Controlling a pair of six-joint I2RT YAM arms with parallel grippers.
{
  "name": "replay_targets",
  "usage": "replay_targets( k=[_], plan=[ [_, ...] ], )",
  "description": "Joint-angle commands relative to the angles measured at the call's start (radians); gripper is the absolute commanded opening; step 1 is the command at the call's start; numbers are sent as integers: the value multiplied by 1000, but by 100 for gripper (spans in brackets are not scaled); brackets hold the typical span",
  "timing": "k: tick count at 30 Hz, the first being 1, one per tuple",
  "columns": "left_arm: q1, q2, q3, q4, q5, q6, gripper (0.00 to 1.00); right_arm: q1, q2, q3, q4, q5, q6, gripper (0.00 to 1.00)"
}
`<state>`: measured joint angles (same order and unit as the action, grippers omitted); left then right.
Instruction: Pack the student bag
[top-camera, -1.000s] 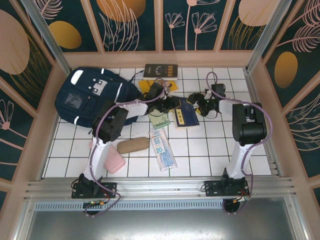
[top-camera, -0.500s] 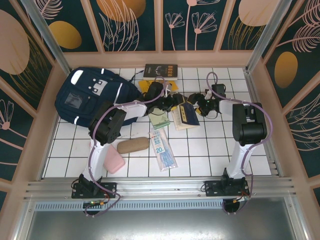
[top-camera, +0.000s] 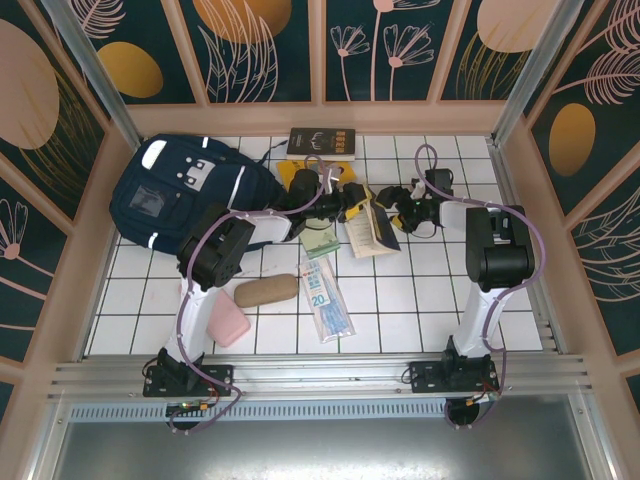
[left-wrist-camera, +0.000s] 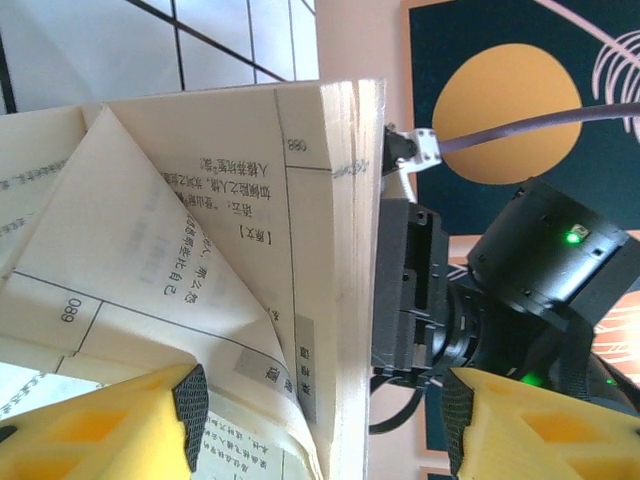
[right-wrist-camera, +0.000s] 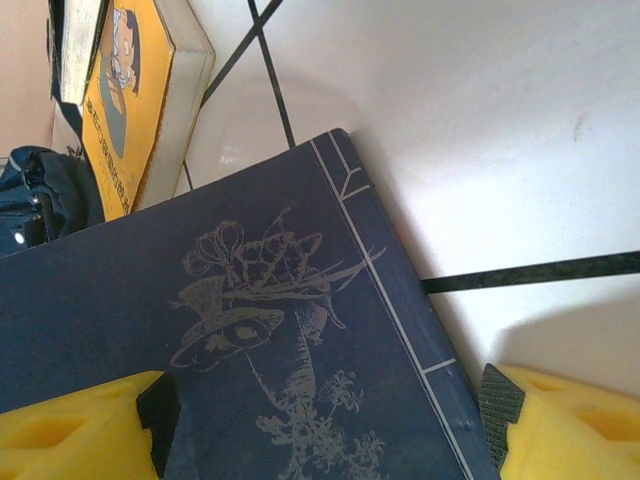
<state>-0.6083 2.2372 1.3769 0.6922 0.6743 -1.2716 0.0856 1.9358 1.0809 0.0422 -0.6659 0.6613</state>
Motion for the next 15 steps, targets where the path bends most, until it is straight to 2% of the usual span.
replay_targets(
  k=[1,8,15],
  plan=[
    [-10,-24,-3,74,26,-29,66,13,33,-37,-33,-71,36,80],
    [-32,41,31,13,-1,-57,68,13,42,-47,-7,-88,57,80],
    [-39,59,71,-98,-56,7,69,15,42,-58,2,-91,66,80]
  ],
)
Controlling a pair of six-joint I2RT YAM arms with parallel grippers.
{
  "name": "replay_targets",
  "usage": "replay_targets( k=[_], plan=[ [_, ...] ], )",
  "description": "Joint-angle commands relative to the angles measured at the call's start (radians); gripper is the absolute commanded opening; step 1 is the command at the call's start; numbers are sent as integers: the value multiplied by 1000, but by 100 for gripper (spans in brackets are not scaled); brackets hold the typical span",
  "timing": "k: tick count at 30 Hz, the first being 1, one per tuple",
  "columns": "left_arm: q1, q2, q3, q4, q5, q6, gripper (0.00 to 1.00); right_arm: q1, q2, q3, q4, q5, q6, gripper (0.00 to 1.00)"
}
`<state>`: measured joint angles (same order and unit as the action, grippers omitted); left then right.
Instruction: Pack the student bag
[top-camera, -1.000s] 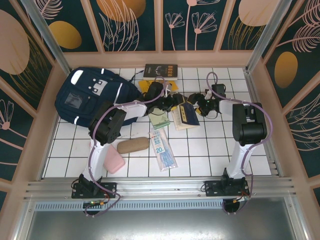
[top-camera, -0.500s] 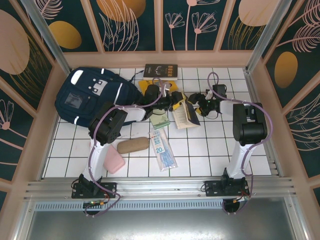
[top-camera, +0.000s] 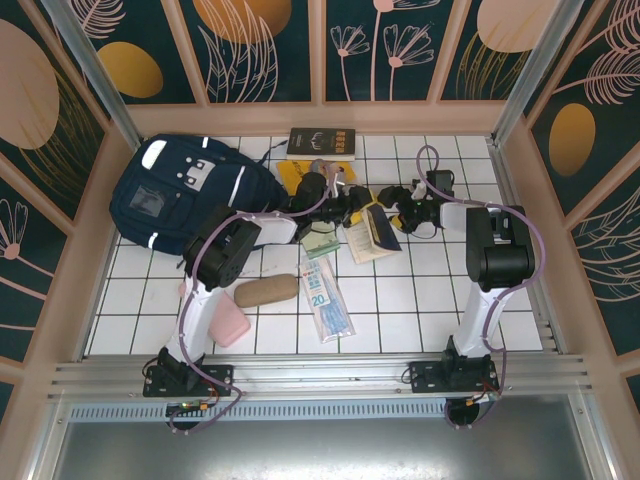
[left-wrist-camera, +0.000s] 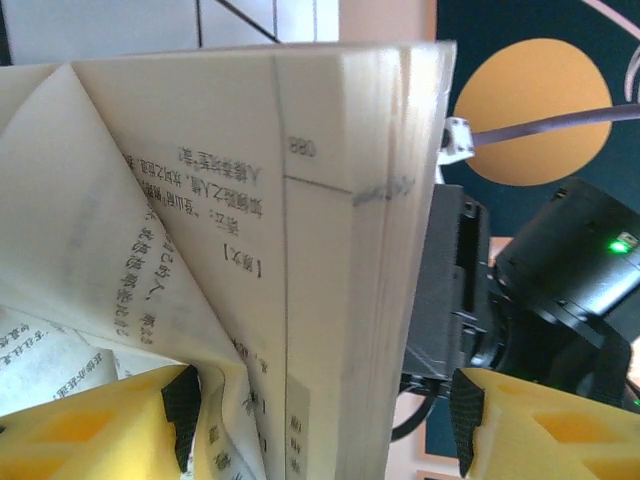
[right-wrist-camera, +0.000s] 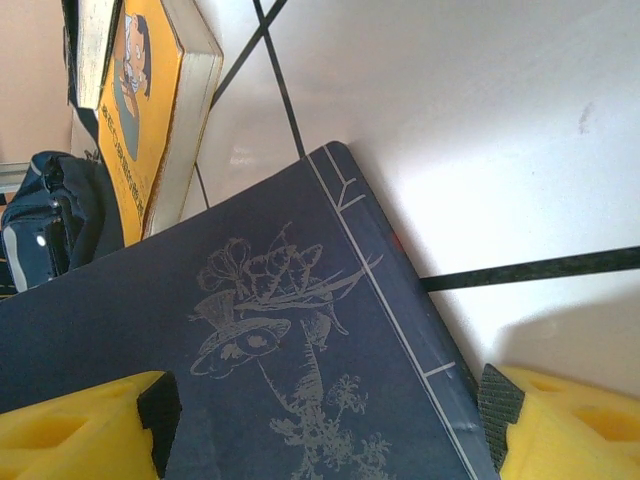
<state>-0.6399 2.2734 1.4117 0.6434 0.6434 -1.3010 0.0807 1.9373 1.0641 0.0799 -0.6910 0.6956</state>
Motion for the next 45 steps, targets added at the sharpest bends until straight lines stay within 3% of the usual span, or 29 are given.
replay_targets(
  k=[1,12,20,30,36,40,45],
  plan=[
    [-8,23,33,-51,-31,37,69,20,40,-41,-35,-66,32,80],
    [-7,-99,-55,-159,-119,157,56,14,31,-49,-34,-53,33,79],
    [-6,-130,-111,-154,-132,158,29,12,20,-63,-17,-53,50,78],
    [-6,-144,-89,-210,-132,198,9,9,-34,-86,-35,-3,56,77],
    [6,-225,-66,-296,-120,284,0,9,-161,-72,-172,143,5,88],
    [29,-289,-80,-288,-69,294,0,8,-265,-102,-203,205,-29,96],
    [45,-342,-82,-274,18,287,0,-37,-383,-295,73,3,48,99]
  ],
)
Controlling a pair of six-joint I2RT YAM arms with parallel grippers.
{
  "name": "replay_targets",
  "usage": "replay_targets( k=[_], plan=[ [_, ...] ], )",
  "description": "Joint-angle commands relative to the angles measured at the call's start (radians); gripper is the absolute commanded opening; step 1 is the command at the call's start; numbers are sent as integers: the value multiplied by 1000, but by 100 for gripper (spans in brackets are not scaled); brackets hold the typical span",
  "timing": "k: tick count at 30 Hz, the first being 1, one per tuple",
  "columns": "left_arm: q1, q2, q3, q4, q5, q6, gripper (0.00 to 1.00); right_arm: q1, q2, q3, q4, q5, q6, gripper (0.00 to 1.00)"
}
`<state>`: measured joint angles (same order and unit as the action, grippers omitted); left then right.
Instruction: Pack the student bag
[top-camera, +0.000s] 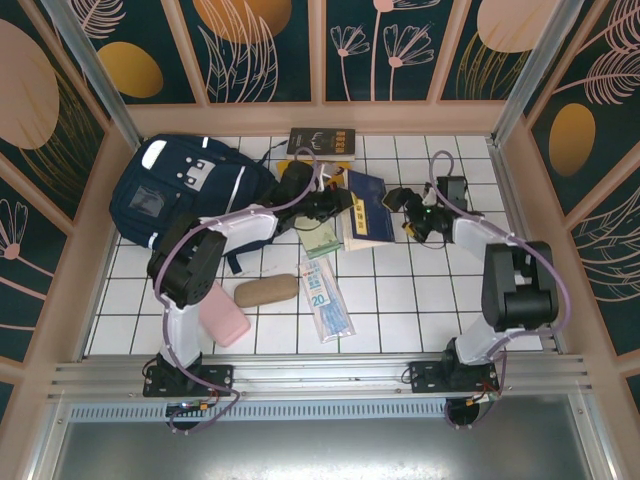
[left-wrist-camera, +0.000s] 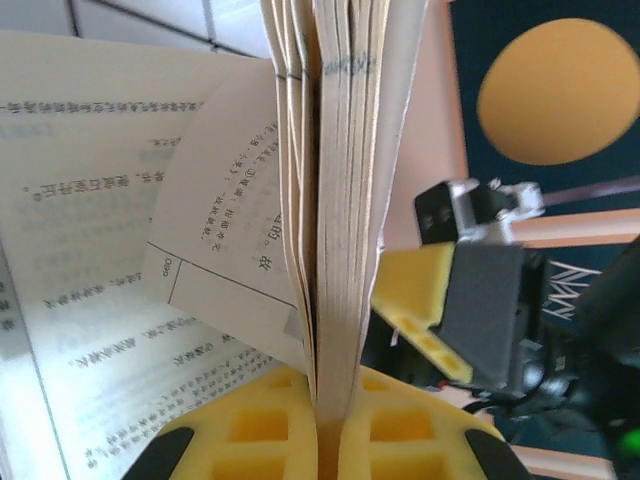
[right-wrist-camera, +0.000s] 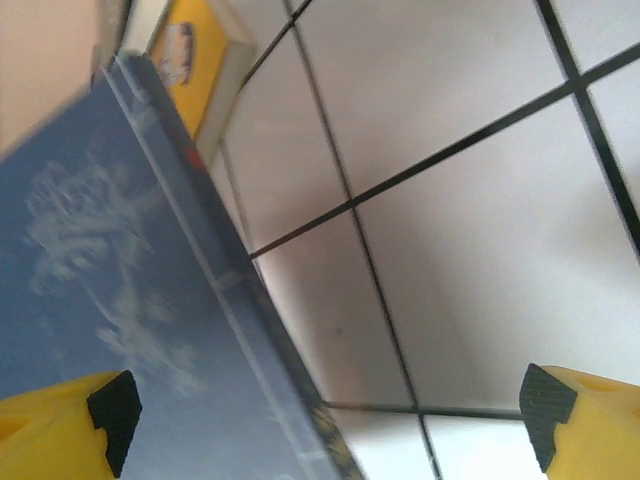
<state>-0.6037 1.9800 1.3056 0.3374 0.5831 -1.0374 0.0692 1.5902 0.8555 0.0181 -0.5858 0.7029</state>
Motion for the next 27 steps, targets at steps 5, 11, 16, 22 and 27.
replay_targets(
  k=[5,11,16,22,27],
  plan=[
    [11,-80,30,7,138,50,0,-47,-54,-229,542,-361,221,99],
    [10,-92,32,-30,189,76,0,32,-115,-226,644,-442,208,97],
    [10,-123,43,-155,216,183,0,50,-165,-186,587,-439,159,88],
    [10,-173,68,-276,208,280,0,66,-162,-182,562,-426,150,54],
    [10,-189,78,-352,199,330,0,67,-167,-180,558,-424,147,27]
  ],
)
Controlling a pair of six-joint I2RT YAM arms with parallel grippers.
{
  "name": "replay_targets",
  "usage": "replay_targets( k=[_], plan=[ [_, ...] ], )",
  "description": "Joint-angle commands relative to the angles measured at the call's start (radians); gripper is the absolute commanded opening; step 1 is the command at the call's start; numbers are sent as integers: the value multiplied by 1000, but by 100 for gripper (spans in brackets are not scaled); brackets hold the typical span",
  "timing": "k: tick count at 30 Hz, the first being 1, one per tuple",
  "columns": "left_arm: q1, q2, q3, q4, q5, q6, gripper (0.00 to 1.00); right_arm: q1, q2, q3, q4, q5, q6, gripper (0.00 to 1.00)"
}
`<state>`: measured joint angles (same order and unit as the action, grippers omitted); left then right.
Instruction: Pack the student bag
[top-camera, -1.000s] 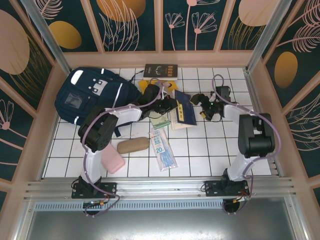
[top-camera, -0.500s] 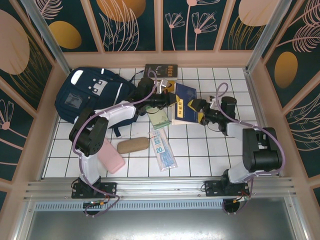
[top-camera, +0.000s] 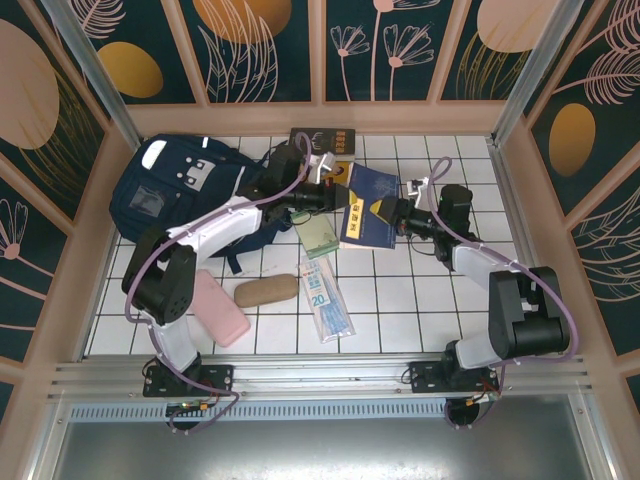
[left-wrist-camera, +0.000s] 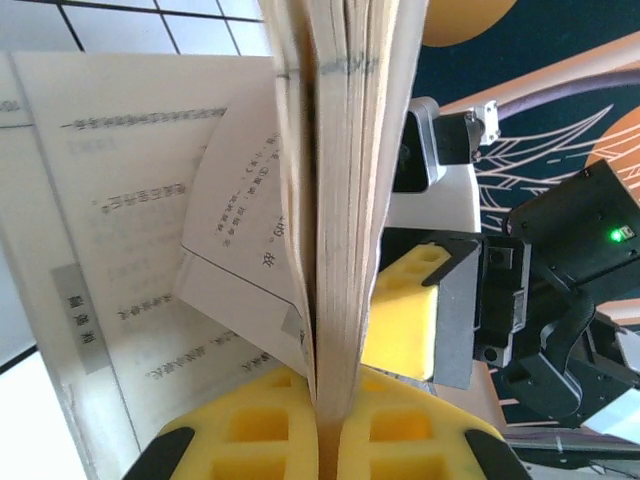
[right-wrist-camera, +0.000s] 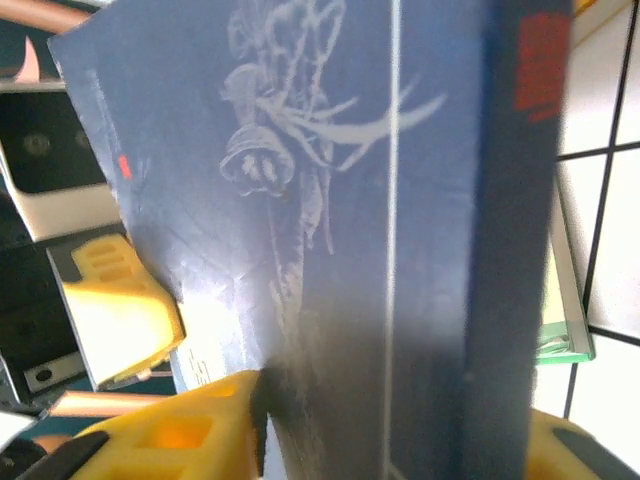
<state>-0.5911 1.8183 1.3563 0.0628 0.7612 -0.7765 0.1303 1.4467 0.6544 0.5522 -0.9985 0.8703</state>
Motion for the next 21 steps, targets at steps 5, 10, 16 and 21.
replay_targets(
  k=[5,10,16,21],
  plan=[
    [6,-76,48,-276,-156,183,42,8,-70,-6,-11,42,-61,0],
    [73,-179,91,-510,-513,270,62,36,-148,36,-352,335,-220,0],
    [101,-141,154,-717,-1104,400,73,97,-154,86,-558,521,-292,0],
    [148,-35,166,-733,-1210,416,72,116,-159,64,-555,518,-297,0]
  ],
)
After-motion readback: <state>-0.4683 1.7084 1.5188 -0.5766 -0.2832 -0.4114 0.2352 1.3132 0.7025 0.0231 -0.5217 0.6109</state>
